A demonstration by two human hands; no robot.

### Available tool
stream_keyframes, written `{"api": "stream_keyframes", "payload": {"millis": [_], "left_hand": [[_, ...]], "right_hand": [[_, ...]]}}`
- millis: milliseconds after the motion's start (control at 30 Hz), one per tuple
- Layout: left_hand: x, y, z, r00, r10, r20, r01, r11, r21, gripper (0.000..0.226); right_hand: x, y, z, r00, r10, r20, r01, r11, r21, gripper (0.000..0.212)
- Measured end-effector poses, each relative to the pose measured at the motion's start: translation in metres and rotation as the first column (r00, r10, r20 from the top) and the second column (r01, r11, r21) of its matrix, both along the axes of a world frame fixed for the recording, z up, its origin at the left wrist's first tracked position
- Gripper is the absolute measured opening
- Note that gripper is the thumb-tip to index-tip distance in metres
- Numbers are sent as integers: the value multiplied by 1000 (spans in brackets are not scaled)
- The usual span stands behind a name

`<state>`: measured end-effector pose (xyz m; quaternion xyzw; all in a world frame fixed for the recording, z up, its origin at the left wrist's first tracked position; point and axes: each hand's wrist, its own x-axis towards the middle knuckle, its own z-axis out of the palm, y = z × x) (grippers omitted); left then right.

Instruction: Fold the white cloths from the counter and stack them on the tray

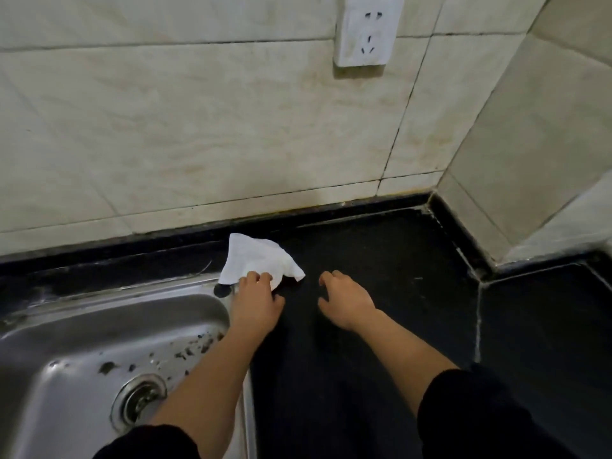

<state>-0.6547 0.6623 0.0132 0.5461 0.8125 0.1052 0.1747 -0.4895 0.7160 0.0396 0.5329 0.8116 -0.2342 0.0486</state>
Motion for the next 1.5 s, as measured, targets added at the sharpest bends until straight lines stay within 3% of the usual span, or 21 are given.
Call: {"api": "stream_keyframes", "payload": {"millis": [300,467,600,700,900,1133,1300,1367,1500], "left_hand": [[-29,35,-54,999,-4,-34,4,1000,24,69],[-31,36,-62,998,-14,-57,13,1000,-21,61],[-32,38,-54,998,-34,-50,30,996,-85,54],[-30,38,-46,1000,-6,7,7,994,-109,43],[-16,24,-12,957,86,277,-120,987,110,22],[17,-7,41,893,93,440,-176,973,152,26],[37,-13,77,943,103,317,-99,995,-30,27],[44,-12,90,934,138,329,-158,987,33,25],[64,-19,111,884,81,460,-262,902,343,29]], "right_hand": [[-59,44,-56,998,-12,-54,12,1000,4,45],[-71,49,-69,993,-63,-96,65,998,12,26],[-69,53,-59,939,-168,-300,177,984,3,11],[-65,54,-39,886,-216,-409,219,975,-40,8],[-36,41,-5,826,-302,-476,272,953,-134,8],[15,27,36,834,-268,-483,307,952,2,7],[48,23,59,895,-201,-398,276,951,139,12],[58,21,71,875,-175,-452,291,935,202,18],[78,17,94,777,-97,-622,317,914,254,16]]}}
